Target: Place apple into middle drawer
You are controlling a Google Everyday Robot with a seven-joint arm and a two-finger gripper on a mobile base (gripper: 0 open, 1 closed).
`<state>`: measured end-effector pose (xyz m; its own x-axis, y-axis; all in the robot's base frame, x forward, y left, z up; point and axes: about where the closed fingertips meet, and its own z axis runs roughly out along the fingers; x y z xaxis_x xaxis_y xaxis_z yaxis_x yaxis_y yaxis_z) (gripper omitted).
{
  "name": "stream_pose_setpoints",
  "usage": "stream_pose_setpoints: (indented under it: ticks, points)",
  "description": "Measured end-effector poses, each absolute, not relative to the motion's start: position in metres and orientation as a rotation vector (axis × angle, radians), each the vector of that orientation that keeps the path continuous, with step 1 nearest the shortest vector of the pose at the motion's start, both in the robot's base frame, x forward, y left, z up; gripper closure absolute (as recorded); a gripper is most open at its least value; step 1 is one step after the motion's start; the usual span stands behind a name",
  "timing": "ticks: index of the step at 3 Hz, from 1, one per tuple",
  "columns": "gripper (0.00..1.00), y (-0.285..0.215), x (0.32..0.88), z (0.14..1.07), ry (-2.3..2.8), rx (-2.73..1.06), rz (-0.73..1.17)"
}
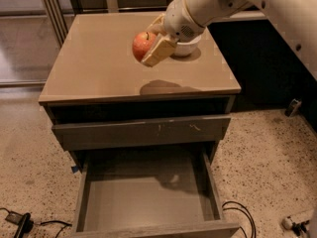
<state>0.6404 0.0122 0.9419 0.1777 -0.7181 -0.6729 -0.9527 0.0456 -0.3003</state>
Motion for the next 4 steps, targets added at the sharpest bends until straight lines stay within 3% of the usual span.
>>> stream_pose_setpoints:
  ticks: [2, 4]
  points:
    - [1.0, -0.042, 0.554, 0.948, 1.582, -1.65, 0.392]
    - [1.0, -0.057, 0.529, 0.848, 1.704, -1.583, 0.581]
